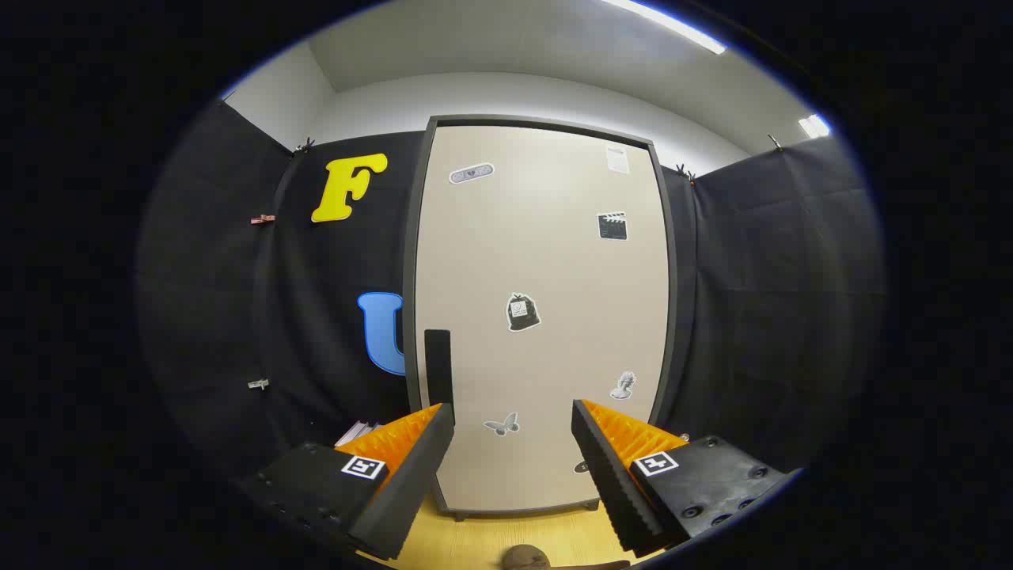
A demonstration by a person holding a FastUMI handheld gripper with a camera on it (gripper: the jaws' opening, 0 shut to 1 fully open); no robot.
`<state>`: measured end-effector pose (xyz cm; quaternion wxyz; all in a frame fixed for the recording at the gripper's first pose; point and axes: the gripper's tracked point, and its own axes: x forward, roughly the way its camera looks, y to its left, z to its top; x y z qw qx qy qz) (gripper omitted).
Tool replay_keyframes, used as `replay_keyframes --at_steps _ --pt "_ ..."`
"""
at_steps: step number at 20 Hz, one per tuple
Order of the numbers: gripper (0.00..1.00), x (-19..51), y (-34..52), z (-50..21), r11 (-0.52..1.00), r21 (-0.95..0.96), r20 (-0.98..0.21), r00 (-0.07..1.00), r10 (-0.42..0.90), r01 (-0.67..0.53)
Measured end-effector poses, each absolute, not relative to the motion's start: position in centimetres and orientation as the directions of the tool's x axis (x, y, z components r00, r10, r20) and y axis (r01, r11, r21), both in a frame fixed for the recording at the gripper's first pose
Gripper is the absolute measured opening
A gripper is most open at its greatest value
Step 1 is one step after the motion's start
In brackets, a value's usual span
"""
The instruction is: Open the shoe cabinet door, grab the shoes and put them into the shoe cabinet, then close the shoe cabinet door.
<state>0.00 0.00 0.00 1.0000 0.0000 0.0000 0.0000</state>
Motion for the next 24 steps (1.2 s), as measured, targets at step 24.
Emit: replay_keyframes --at_steps 24 --pt "0.96 8.3 6.4 -2.7 0.999 -0.004 -0.069 0.997 0.035 -0.035"
